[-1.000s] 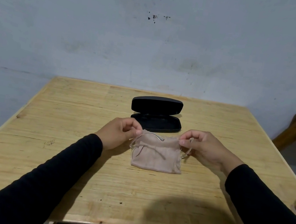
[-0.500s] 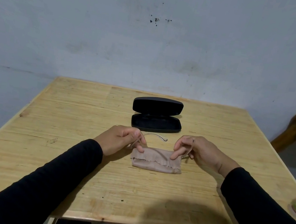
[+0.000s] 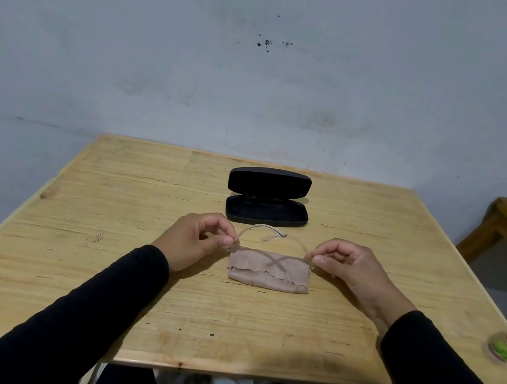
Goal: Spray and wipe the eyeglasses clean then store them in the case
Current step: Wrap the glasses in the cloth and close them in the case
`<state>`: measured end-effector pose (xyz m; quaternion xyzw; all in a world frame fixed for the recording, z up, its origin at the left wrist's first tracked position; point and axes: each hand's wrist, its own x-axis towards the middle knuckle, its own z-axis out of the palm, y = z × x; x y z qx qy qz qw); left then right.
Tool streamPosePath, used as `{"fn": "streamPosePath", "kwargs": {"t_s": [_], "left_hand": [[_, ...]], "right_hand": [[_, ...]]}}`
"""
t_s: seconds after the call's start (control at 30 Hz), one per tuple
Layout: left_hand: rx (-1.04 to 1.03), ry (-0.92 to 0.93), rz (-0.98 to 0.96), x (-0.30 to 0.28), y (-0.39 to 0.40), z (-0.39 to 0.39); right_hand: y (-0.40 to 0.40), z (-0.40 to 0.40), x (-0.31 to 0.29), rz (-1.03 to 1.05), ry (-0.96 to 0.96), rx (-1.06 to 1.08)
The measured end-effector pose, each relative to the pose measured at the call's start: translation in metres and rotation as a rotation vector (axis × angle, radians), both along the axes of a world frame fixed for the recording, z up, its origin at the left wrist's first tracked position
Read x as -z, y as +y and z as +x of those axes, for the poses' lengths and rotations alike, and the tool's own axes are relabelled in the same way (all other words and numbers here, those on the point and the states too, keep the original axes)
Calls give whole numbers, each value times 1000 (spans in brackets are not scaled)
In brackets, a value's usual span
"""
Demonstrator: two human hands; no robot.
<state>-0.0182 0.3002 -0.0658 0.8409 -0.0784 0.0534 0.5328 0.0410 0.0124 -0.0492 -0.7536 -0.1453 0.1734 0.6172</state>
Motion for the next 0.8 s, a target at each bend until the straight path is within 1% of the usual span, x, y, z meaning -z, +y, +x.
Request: {"fn": "streamPosePath", "kwargs": {"t_s": [0.13, 0.3, 0.43, 0.5, 0.57, 0.67, 0.73, 0.8], "left_hand": [[6, 10, -9, -1, -2, -2], [6, 14, 13, -6, -6, -2], [29, 31, 133, -11, -15, -1], [23, 37, 175, -12, -19, -2], [-9, 43, 198, -10, -18, -3], [-55, 50, 203, -10, -14, -5], [-61, 47, 224, -12, -13, -7], [-66, 45, 242, -14, -13, -8]], "right_hand": [[15, -1, -1, -131, -71, -43], [20, 0, 0, -180, -57, -27], [20, 0, 2, -219, -65, -16], [20, 0, 2, -194, -61, 12], [20, -2, 0, -124, -40, 29], [15, -2, -5, -87, 37, 27], [14, -2, -9, -155, 14, -22], [16, -3, -12, -318, -101, -30]]}}
